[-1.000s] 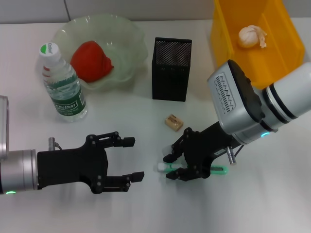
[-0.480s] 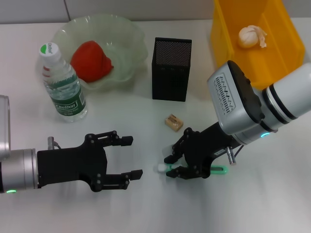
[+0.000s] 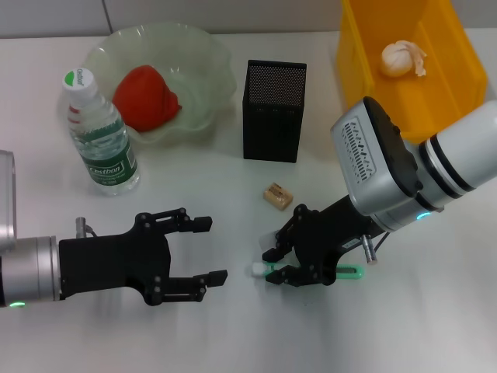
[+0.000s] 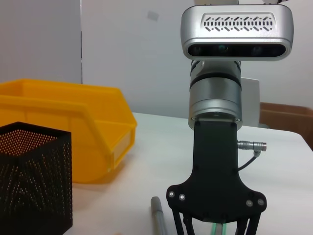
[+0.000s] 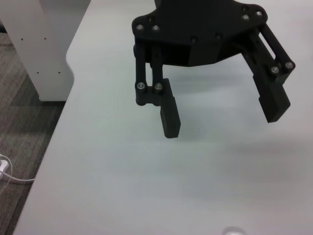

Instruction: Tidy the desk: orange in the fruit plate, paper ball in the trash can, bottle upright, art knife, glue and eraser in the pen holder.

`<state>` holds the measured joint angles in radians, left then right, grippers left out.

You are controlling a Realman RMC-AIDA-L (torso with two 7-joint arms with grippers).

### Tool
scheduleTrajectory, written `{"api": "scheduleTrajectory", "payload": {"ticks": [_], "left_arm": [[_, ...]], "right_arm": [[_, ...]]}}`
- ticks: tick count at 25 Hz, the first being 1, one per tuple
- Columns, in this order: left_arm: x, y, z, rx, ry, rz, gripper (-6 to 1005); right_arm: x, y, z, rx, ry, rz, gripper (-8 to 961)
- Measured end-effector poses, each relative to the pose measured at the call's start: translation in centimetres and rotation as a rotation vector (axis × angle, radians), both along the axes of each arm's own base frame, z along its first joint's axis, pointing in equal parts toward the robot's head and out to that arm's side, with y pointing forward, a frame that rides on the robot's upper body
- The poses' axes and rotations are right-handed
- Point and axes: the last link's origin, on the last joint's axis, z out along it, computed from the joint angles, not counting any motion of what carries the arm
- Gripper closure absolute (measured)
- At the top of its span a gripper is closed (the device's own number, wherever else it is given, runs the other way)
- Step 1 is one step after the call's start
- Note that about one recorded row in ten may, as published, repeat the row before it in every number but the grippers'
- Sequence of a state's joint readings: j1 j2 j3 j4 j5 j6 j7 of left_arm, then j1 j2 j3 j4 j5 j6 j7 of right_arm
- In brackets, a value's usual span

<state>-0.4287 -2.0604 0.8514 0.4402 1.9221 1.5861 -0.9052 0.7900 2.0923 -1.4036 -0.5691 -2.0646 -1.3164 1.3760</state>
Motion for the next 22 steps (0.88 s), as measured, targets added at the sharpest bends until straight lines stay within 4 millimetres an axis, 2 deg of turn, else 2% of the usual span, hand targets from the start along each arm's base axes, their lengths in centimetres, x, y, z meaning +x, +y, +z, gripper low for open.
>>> {"api": "scheduleTrajectory", "payload": {"ticks": [22], "left_arm": [[-0.9,0.1,1.1,-0.029,0.057,-0.003,199]], "right_arm": [[-0.1,0.0,0.0,0.002,0.007,-0.004,688]]}}
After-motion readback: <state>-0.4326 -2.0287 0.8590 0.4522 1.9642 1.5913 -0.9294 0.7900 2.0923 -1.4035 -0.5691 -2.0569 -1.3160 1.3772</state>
